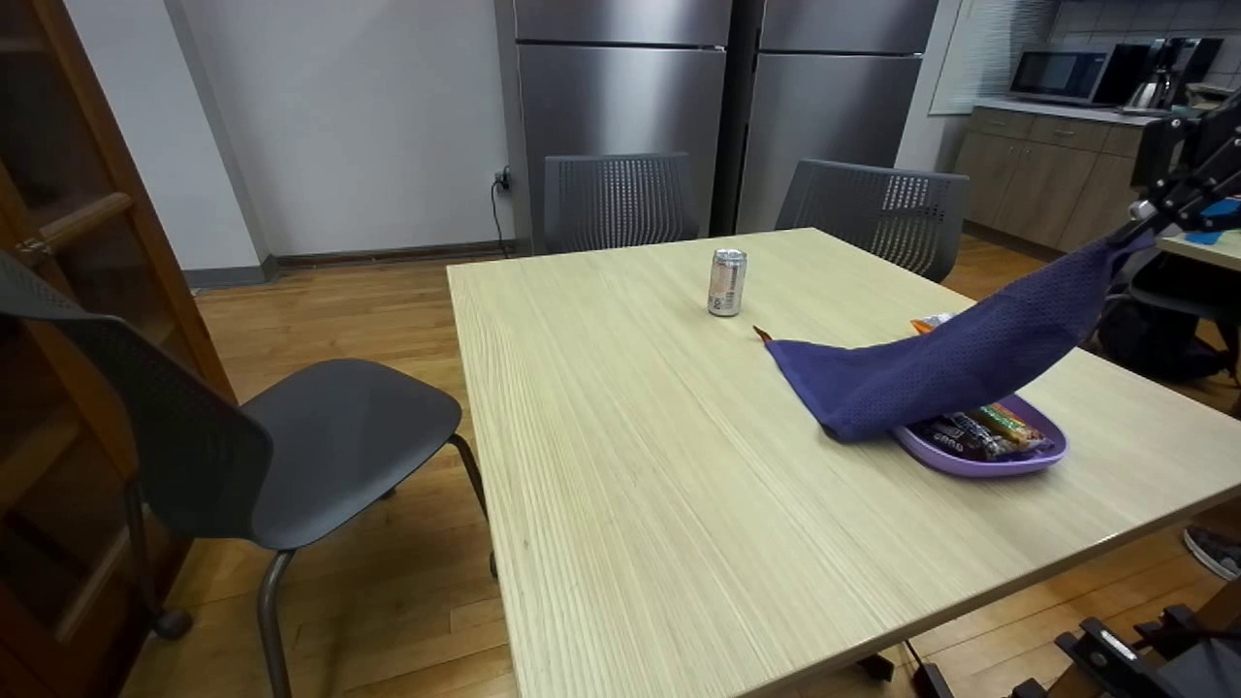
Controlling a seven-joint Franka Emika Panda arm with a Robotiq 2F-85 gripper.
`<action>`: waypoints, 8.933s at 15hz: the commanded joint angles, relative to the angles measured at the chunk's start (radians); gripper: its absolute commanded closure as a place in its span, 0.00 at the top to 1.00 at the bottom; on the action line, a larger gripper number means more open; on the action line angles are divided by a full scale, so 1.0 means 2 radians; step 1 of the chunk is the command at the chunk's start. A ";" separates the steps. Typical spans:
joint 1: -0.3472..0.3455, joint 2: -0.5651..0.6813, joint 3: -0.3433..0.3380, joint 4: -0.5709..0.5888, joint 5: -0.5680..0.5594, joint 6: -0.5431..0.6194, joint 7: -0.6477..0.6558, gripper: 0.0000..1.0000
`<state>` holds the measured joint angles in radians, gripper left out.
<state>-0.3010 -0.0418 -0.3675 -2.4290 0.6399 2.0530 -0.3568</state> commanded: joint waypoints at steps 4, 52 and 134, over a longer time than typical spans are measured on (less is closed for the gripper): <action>-0.011 0.008 -0.003 0.005 0.000 0.004 0.023 0.01; -0.077 0.153 -0.016 0.069 0.039 0.039 0.102 0.35; 0.027 0.203 0.102 -0.033 0.281 0.278 -0.111 0.25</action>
<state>-0.2482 0.3617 -0.1776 -2.5041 1.1853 2.5881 -0.5729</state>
